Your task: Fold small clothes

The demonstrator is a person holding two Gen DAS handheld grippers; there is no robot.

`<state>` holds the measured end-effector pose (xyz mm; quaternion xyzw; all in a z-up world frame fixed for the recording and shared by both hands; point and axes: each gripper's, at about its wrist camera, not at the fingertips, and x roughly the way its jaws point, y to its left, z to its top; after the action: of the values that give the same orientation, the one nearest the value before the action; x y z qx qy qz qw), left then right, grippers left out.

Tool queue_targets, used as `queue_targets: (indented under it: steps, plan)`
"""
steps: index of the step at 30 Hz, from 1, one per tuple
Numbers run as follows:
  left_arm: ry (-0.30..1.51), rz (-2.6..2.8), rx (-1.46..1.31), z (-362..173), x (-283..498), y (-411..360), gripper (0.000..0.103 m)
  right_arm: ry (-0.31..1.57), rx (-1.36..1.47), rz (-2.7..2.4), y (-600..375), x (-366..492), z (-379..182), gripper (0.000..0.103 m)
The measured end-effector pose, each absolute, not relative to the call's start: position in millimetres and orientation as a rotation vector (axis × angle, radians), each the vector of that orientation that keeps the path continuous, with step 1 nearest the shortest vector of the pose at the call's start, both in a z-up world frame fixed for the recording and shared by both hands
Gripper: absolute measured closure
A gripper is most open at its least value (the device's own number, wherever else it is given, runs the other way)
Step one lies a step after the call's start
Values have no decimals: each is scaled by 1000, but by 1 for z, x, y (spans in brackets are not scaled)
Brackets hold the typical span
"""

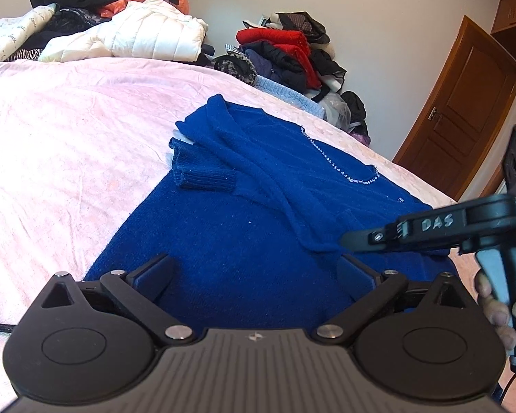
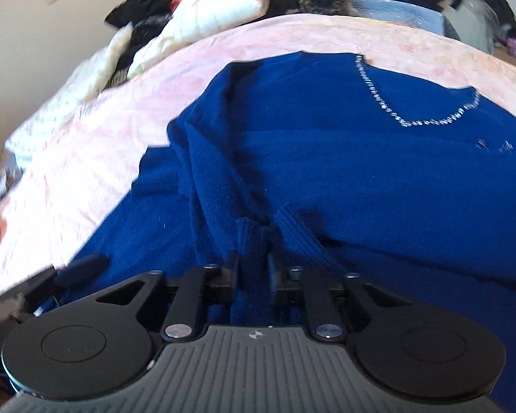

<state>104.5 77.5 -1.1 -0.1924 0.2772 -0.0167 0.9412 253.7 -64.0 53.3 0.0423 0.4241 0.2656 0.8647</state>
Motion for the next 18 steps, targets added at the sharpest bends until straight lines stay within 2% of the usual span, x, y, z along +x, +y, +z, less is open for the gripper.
queue_targets:
  steps: [5, 8, 10, 11, 13, 14, 15, 18]
  plan:
    - [563, -36, -400, -1, 104, 78, 0, 671, 233, 531, -106, 228, 90, 96]
    - [563, -36, -401, -1, 104, 78, 0, 488, 218, 454, -129, 204, 109, 95]
    - [564, -35, -399, -1, 104, 78, 0, 516, 299, 474, -143, 207, 107, 95]
    - [564, -34, -398, -1, 104, 78, 0, 535, 327, 470, -146, 210, 104, 90]
    - [566, -32, -394, -1, 104, 77, 0, 593, 307, 441, -141, 218, 99, 62]
    - [565, -32, -394, -1, 104, 77, 0, 641, 299, 460, -136, 225, 97, 32]
    - [565, -33, -395, -1, 104, 77, 0, 654, 306, 480, -132, 229, 95, 26]
    - [565, -33, -395, -1, 104, 77, 0, 688, 185, 546, -98, 232, 91, 35]
